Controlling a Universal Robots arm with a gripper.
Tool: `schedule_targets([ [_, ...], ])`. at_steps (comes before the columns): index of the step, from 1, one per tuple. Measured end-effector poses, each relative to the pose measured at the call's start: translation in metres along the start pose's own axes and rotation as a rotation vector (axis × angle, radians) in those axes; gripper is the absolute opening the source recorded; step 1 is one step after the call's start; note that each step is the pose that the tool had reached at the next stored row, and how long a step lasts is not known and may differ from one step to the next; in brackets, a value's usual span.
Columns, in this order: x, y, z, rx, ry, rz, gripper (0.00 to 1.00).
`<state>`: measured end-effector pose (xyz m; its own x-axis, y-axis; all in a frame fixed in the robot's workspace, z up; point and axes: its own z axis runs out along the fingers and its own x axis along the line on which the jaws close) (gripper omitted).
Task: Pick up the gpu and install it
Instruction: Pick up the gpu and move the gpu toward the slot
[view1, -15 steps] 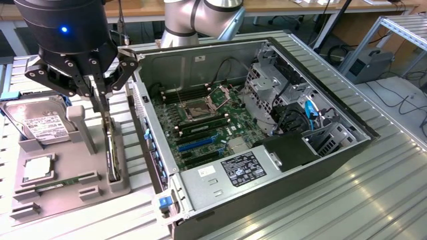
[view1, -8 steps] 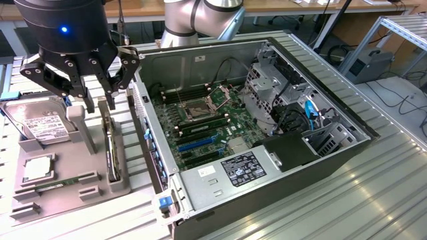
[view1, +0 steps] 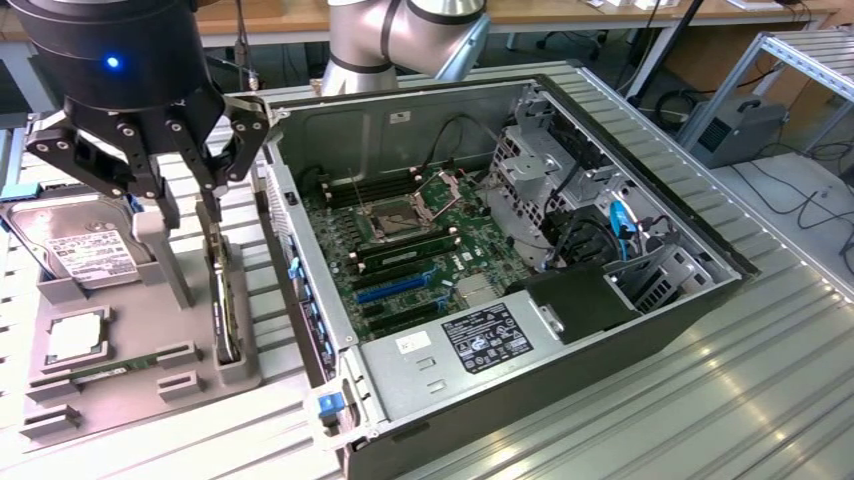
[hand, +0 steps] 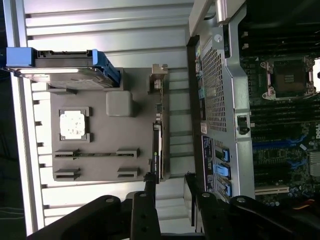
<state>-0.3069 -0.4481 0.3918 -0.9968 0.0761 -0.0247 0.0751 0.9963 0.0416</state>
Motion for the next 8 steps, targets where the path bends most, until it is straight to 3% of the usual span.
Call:
schedule_targets([
  [8,0.0029,-0.0003,0.0018,0.0001,0.0001,0.000,0.36],
])
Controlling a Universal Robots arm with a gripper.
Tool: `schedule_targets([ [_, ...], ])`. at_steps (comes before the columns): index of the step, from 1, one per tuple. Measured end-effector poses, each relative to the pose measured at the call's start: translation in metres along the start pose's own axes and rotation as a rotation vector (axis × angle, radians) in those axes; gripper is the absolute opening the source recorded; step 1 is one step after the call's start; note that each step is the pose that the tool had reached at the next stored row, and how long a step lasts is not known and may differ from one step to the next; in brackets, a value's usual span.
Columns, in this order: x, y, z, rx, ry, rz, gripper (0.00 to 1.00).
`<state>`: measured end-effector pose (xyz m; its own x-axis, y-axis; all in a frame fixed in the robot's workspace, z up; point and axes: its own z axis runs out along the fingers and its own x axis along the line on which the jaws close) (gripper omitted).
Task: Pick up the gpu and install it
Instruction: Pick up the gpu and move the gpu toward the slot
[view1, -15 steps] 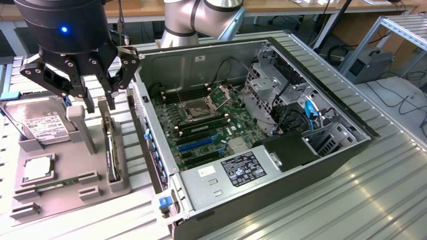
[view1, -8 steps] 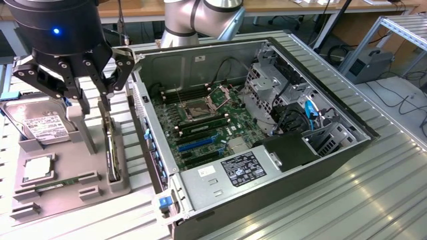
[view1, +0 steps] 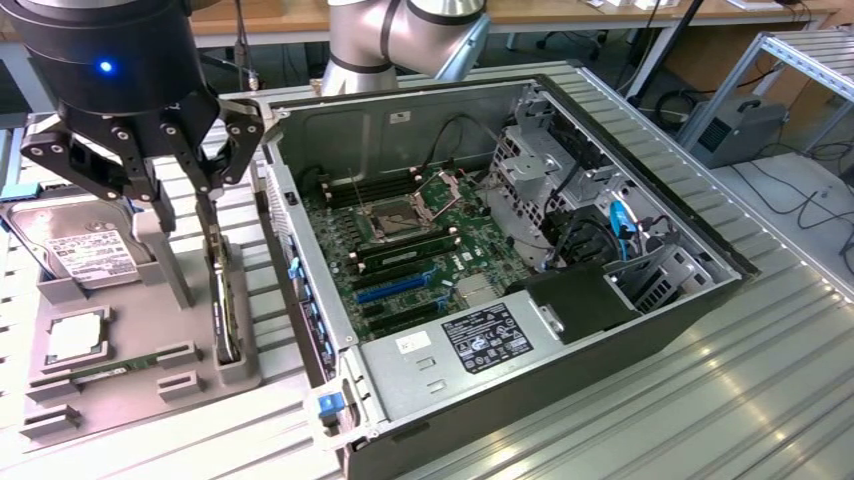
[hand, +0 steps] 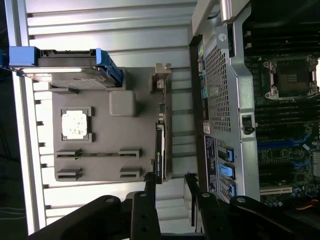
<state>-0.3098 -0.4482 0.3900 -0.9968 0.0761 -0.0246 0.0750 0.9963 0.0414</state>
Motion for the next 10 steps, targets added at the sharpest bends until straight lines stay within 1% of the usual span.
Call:
schedule_targets([
  [10,0.0011,-0.0001,0.0020,-0.0001,-0.0001,0.000,0.36],
])
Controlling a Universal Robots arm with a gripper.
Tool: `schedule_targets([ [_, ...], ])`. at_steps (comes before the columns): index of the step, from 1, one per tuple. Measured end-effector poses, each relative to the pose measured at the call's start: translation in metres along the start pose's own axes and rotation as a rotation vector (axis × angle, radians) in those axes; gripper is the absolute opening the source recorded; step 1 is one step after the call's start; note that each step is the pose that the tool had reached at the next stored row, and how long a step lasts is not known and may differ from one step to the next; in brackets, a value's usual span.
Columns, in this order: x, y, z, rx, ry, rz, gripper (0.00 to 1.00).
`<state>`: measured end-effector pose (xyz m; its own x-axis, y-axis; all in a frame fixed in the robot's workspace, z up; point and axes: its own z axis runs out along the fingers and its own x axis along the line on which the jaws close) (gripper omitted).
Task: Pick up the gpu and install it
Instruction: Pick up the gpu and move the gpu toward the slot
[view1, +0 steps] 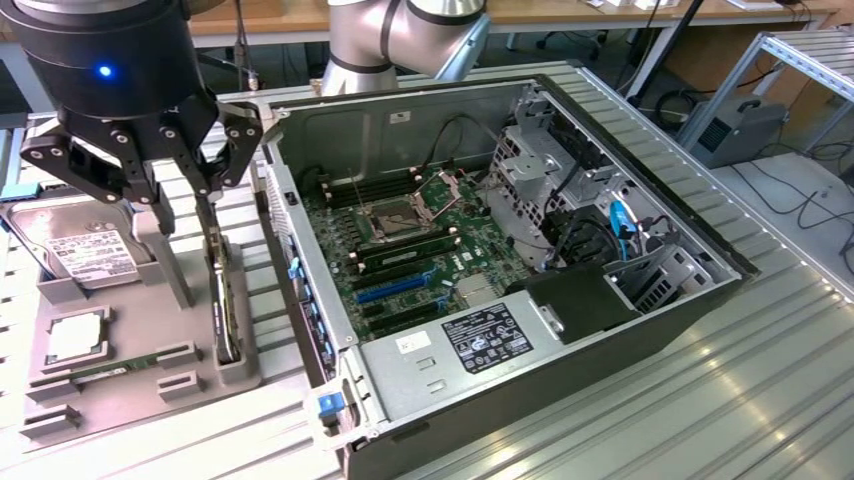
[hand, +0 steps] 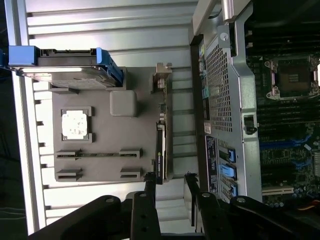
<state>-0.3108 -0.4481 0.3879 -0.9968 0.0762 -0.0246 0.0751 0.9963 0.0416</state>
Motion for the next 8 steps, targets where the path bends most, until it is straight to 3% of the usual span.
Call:
schedule_targets([
  [8,0.0004,-0.0001,0.0014,0.0001,0.0000,0.000,0.36],
])
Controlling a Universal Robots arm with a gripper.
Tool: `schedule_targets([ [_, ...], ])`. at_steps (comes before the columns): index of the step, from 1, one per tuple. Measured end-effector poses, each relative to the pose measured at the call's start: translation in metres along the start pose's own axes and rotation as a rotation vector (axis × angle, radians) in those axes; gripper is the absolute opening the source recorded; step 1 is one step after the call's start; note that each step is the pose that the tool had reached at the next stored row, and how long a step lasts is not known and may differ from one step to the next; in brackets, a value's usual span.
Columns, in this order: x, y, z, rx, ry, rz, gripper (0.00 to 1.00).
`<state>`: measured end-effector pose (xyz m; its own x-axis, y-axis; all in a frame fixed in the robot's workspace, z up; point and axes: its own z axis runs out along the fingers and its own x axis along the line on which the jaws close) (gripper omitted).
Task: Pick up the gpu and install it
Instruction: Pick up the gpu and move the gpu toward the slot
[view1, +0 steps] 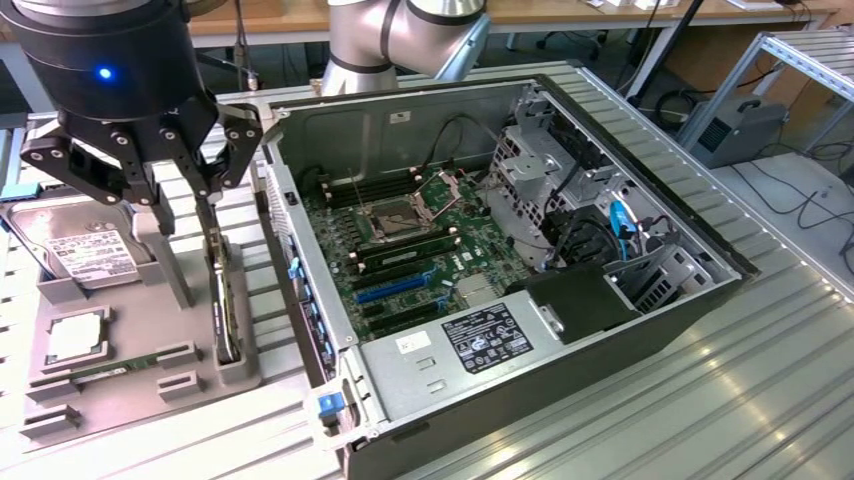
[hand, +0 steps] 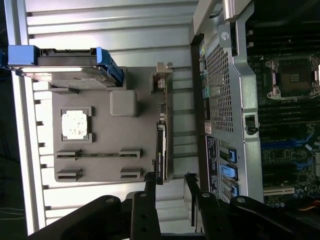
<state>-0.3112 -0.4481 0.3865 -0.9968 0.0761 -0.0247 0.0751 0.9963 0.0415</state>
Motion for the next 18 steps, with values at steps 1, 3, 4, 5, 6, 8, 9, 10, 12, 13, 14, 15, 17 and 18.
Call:
schedule_targets([
  [1,0.0000,0.0000,0.0002,-0.0001,-0.0001,0.000,0.36],
  [3,0.0001,0.0000,0.0005,-0.0001,0.0000,0.000,0.36],
  [4,0.0001,0.0000,0.0007,0.0000,0.0000,0.000,0.36],
  [5,0.0002,-0.0001,0.0025,0.0000,0.0000,0.000,0.36],
  [6,0.0003,-0.0002,0.0041,-0.0001,0.0000,0.000,0.36],
  [8,0.0003,-0.0002,0.0044,0.0000,0.0000,0.000,0.36],
  [9,0.0003,-0.0002,0.0047,0.0000,0.0000,0.000,0.36],
  [10,0.0003,-0.0002,0.0049,0.0000,0.0000,0.000,0.36],
  [12,0.0003,-0.0002,0.0052,0.0000,0.0000,0.000,0.36],
  [13,0.0004,-0.0002,0.0053,0.0000,0.0000,0.000,0.36],
  [14,0.0004,-0.0002,0.0056,0.0000,0.0000,0.000,0.36],
  [15,0.0004,-0.0002,0.0057,0.0000,0.0000,0.000,0.36],
  [17,0.0004,-0.0003,0.0060,0.0000,0.0000,0.000,0.36],
  [18,0.0004,-0.0003,0.0061,0.0000,0.0000,0.000,0.36],
])
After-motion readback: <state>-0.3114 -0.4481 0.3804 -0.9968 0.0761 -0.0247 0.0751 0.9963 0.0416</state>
